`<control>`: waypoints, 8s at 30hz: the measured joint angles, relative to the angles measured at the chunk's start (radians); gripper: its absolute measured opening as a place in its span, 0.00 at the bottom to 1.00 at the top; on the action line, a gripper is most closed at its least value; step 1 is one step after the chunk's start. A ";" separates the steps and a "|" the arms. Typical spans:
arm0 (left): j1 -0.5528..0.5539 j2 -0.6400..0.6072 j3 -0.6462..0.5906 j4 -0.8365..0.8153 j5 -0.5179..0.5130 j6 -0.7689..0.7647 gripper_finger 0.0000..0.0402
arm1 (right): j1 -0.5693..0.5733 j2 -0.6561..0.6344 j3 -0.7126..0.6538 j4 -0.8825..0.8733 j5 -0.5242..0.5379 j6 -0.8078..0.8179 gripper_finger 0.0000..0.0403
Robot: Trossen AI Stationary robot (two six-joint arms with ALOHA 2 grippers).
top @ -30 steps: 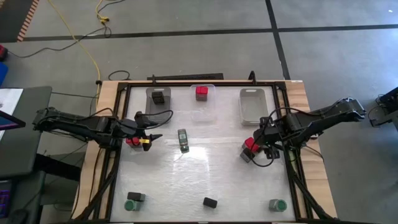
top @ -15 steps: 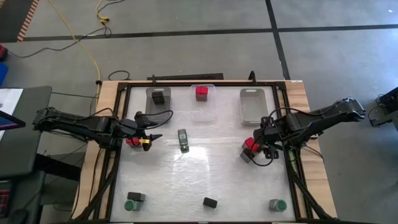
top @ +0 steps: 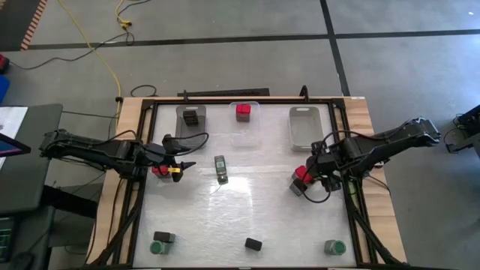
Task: Sort spices by type
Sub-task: Put the green seasoning bottle into the gray bin
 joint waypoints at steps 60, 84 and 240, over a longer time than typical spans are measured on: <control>0.000 0.000 0.000 -0.001 0.000 -0.005 0.72 | 0.015 0.155 0.004 -0.182 -0.031 0.056 0.55; 0.000 0.000 0.000 -0.001 0.001 0.008 0.72 | -0.342 0.149 0.437 -0.330 0.095 0.107 0.55; 0.000 0.000 0.000 0.041 0.001 0.156 0.72 | -1.159 0.679 0.395 0.108 0.030 -0.726 0.66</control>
